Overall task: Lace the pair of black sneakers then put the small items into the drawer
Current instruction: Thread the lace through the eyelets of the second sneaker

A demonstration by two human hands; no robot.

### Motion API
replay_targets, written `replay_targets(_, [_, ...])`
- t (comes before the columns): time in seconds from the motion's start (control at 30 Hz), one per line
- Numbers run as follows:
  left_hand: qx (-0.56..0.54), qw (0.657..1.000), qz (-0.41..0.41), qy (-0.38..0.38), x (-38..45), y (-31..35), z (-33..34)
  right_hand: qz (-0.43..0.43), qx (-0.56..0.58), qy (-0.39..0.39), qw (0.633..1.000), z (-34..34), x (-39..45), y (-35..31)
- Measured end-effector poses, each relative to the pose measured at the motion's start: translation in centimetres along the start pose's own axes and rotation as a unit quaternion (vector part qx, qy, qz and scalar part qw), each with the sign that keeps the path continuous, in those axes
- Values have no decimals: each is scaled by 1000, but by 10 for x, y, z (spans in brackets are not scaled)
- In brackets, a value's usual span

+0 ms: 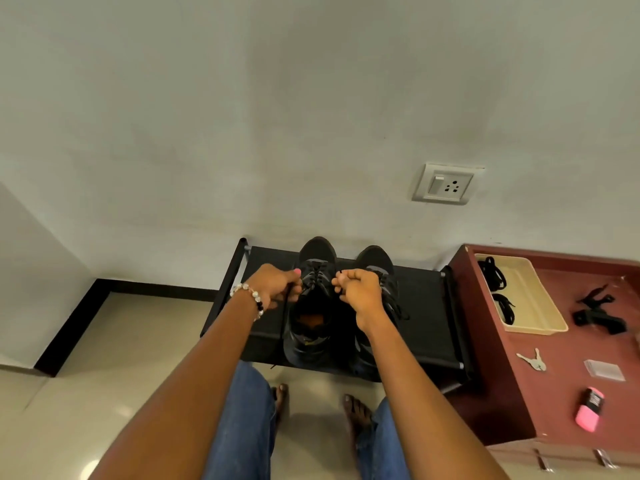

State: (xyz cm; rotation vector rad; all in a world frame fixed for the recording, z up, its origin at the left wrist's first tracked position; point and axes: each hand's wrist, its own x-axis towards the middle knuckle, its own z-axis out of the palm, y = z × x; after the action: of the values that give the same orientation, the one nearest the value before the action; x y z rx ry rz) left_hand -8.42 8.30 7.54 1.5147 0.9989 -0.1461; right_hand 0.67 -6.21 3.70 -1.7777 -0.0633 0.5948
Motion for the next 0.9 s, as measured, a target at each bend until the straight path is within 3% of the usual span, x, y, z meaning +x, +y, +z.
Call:
replay_targets(0.13, [-138, 990, 33, 23, -8, 22, -5, 4, 16, 7, 1000, -3, 0, -5])
replay_targets(0.23, [-177, 982, 57, 27, -24, 43, -5, -11, 30, 19, 999, -6, -4, -22])
replay_targets(0.57, [-294, 938, 172, -57, -107, 116, -23, -112, 74, 16, 991, -23, -53, -127])
replay_targets(0.7, [-295, 926, 226, -69, -138, 133, -29, -178, 84, -3, 980, -31, -79, -174])
replay_targets(0.9, [-198, 926, 321, 34, -173, 155, -26, -287, 101, -32, 952, -46, -117, -245])
